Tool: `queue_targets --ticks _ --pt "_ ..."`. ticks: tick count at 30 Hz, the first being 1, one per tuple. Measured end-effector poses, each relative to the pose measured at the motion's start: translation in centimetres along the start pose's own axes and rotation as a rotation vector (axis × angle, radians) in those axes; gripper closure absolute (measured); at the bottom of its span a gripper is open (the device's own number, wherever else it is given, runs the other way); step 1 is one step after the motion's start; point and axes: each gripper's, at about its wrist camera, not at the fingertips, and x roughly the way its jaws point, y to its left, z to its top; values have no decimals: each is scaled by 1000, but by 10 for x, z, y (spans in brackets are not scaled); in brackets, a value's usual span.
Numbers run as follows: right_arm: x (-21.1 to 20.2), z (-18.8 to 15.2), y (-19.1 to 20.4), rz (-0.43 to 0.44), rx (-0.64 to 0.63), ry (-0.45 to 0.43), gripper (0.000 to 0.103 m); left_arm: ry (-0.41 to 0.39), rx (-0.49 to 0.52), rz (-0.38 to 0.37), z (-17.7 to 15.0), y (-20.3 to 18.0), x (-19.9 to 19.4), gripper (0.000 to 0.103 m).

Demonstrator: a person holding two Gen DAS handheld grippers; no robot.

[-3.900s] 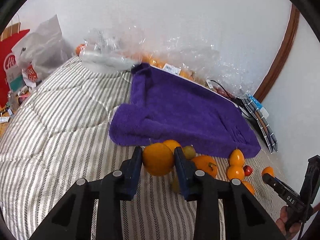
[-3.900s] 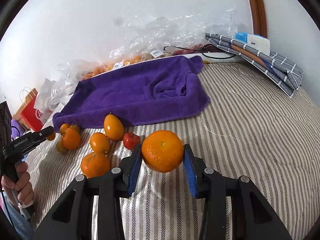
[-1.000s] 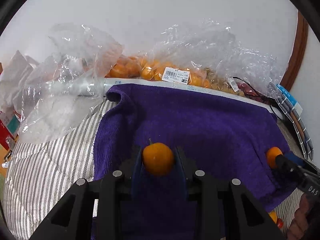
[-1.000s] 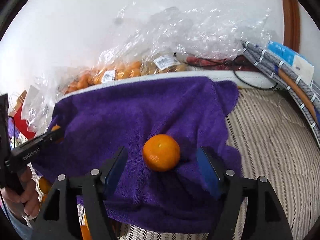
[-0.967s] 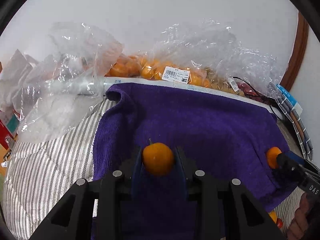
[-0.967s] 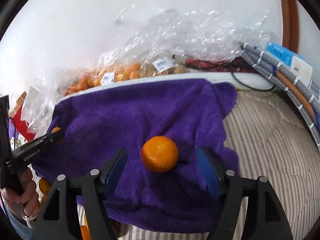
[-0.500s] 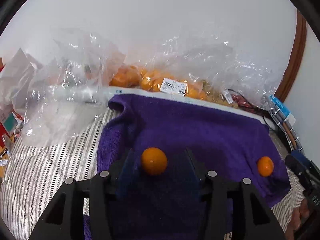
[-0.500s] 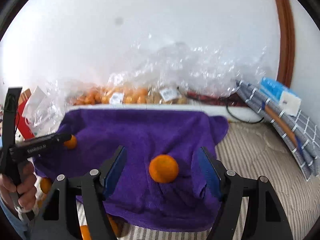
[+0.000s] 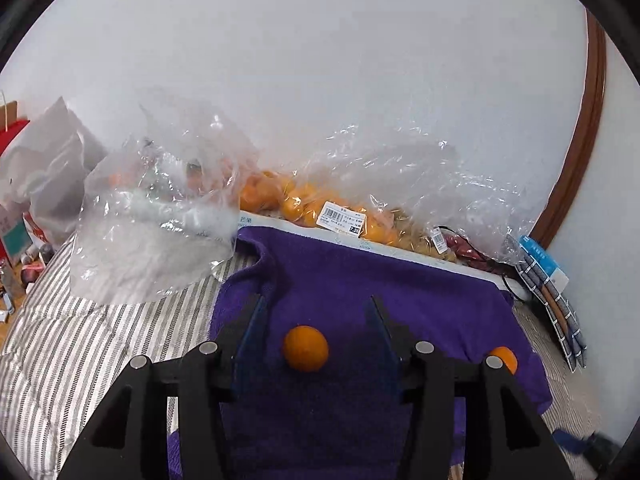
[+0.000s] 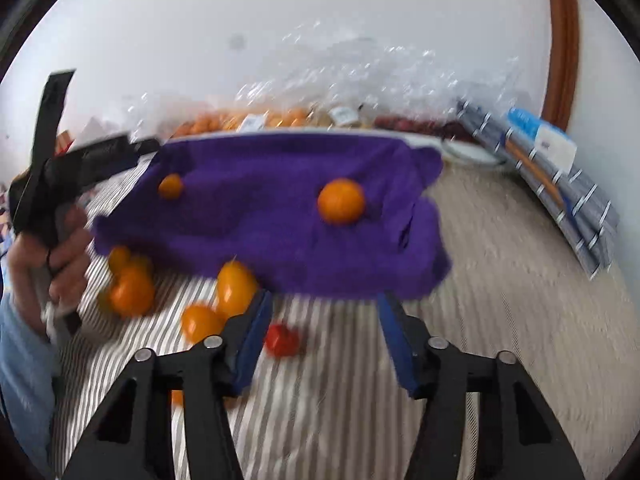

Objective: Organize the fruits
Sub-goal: 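Open the right gripper onto the towel while the left gripper releases its orange, then grasp the red cherry tomato with the right gripper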

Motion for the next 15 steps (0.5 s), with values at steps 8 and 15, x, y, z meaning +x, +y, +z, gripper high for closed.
queue_targets --ticks 8,15 --pt "1 -20 17 8 -87 16 60 -21 3 -1 -2 3 -5 54" --pt "7 -20 29 5 -193 4 65 -2 3 -4 -3 2 1 54"
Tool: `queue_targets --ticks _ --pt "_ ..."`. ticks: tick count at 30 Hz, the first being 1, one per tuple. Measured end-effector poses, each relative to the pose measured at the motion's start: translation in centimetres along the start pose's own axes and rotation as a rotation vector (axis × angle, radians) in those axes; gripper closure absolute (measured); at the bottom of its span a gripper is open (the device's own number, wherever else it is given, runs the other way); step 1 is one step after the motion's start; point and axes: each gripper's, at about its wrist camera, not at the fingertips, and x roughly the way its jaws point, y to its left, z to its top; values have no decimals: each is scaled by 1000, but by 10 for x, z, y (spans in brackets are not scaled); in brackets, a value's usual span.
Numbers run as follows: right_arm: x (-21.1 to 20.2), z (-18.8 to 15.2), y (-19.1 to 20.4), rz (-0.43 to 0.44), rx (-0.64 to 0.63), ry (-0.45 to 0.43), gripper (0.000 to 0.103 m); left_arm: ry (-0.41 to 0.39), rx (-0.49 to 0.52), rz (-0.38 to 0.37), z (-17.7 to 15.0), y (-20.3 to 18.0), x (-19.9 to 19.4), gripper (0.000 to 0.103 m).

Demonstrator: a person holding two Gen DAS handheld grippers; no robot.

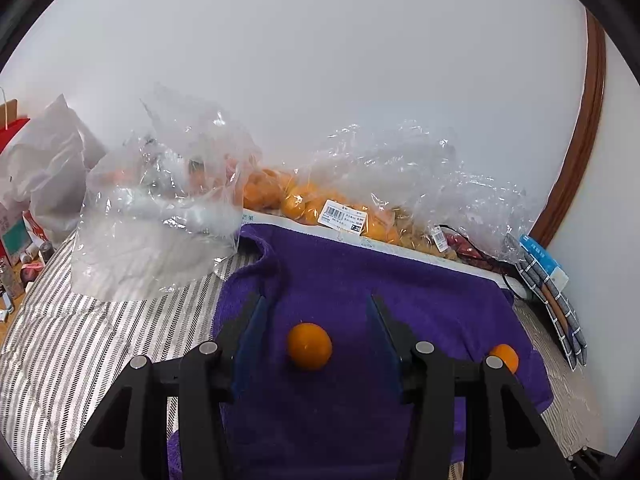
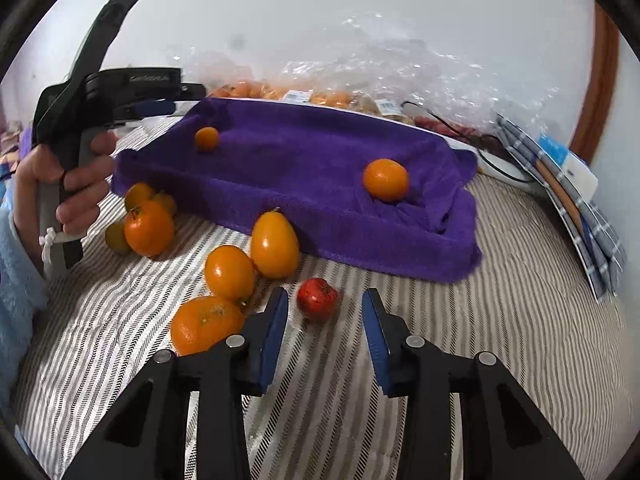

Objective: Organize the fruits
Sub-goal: 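Grasp the red cherry tomato with the right gripper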

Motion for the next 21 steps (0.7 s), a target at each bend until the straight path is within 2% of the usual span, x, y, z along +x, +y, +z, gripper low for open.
queue_targets --ticks 5,7,10,19,21 --pt "10 5 0 65 -10 32 69 -1 11 3 0 -3 1 54" --pt "16 5 -4 85 2 57 75 9 17 5 -1 -4 4 54" --pt "22 4 -8 76 17 92 78 10 27 6 -2 -7 5 54" --pt "19 4 -13 77 56 79 80 -12 21 -1 2 -5 -7 54" --pt "16 4 -18 80 78 60 80 3 27 22 6 -6 -14 54"
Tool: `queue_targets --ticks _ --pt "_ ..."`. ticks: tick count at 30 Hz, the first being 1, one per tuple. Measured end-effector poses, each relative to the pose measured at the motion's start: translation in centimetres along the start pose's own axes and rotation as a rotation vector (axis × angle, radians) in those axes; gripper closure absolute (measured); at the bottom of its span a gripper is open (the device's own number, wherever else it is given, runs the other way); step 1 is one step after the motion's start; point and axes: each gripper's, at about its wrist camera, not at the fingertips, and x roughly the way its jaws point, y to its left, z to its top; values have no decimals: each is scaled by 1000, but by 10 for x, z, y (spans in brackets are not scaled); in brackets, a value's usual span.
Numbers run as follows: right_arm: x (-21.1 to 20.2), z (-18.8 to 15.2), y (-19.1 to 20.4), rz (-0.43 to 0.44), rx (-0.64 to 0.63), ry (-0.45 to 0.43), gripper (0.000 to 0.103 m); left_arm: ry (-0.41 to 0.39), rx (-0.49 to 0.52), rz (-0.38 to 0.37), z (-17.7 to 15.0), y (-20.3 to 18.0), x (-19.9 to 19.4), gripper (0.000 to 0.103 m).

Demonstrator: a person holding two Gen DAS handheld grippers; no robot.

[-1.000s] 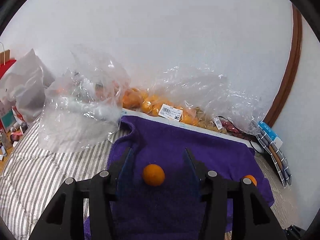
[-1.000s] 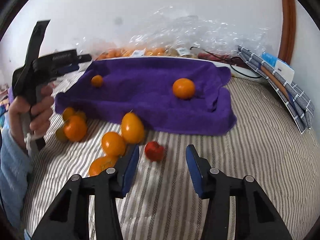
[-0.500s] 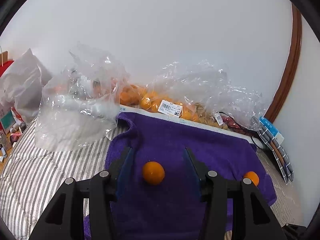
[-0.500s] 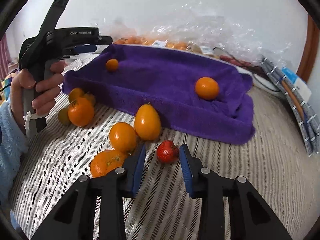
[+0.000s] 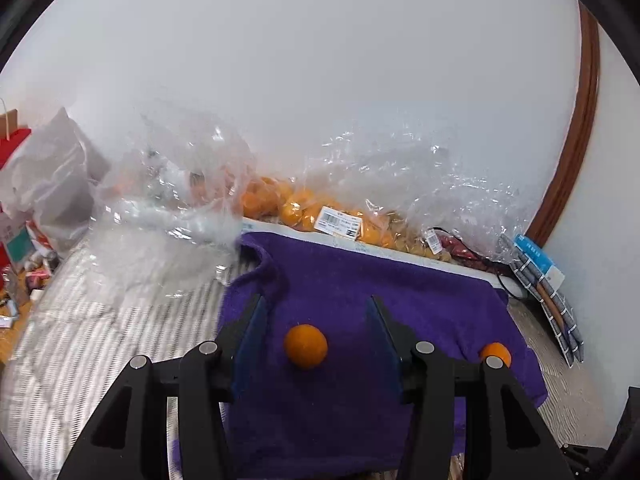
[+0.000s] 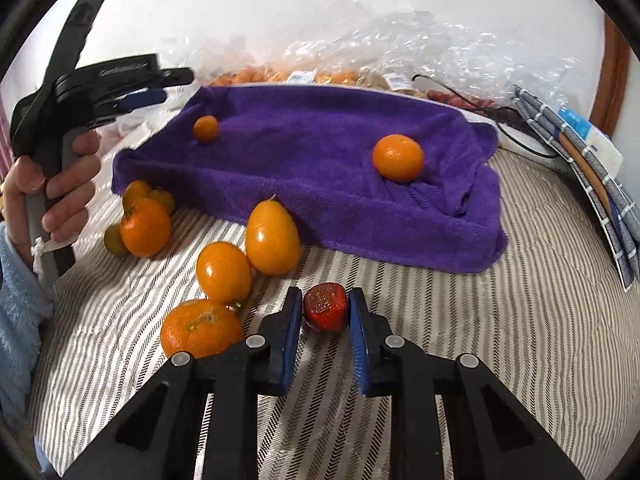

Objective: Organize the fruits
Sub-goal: 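Grasp the red cherry tomato with the right gripper, then grasp an orange beside the towel with the left gripper while the right holds the tomato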

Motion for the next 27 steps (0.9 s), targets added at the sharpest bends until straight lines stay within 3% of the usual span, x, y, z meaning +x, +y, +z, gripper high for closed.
queue_targets --ticks 8,11,19,27 --pt "-7 0 -18 15 112 -32 80 131 95 -10 -40 12 -40 54" --pt "-12 -1 -21 9 134 -60 80 174 57 -72 -58 18 -43 54" --pt "-26 -8 -36 4 216 -116 80 252 -11 -131 -79 19 -24 55" --pt "-26 -9 -41 12 232 -121 80 280 -24 -135 -88 18 -16 71"
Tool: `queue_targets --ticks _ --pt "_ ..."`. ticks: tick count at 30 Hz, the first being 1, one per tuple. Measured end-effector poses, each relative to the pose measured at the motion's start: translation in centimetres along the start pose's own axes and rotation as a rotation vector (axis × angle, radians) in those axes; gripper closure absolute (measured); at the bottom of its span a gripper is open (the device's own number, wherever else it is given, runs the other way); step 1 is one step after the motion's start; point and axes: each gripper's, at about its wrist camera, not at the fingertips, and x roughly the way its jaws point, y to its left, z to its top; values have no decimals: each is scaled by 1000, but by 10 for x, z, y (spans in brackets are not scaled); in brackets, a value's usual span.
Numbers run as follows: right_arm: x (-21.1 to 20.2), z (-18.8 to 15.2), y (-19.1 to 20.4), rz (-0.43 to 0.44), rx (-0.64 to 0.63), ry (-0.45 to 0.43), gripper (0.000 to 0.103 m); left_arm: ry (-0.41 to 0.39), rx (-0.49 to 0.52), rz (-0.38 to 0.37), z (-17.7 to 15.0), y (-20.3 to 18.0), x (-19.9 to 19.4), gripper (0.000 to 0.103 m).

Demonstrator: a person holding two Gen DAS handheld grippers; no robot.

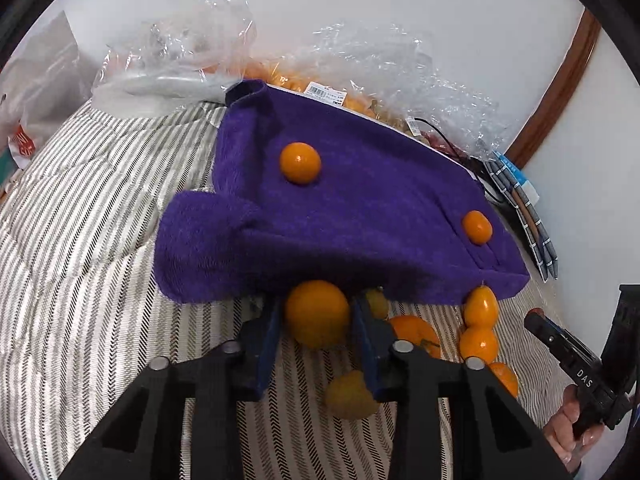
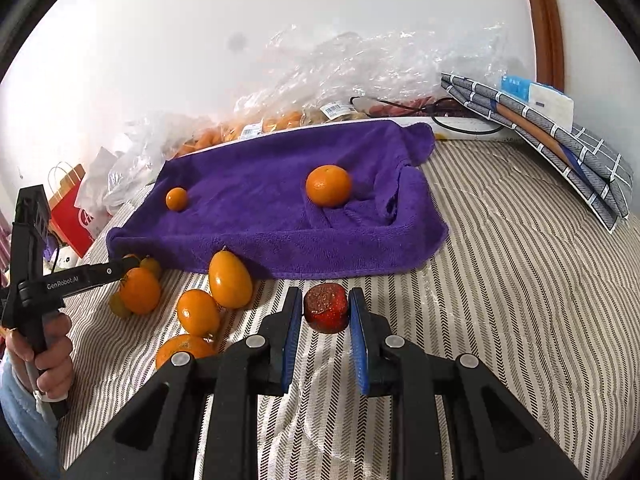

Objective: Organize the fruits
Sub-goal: 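Grasp an orange beside the towel with the left gripper while the right holds the tomato, then carry both fruits onto the towel and open the right gripper releasing the tomato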

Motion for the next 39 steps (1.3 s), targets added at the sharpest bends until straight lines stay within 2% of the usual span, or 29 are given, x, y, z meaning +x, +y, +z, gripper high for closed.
queue_targets --ticks 10,14,29,39 --pt "-1 0 -4 7 14 -6 80 -154 -1 -8 1 -1 -28 71" --pt "-1 0 -3 -5 9 -6 80 -208 22 13 2 -6 -38 71" --pt "-8 0 -13 26 66 -42 80 -279 74 49 -1 -19 -52 71" --pt "-5 2 -15 2 79 -33 80 -290 24 64 0 -8 -57 71"
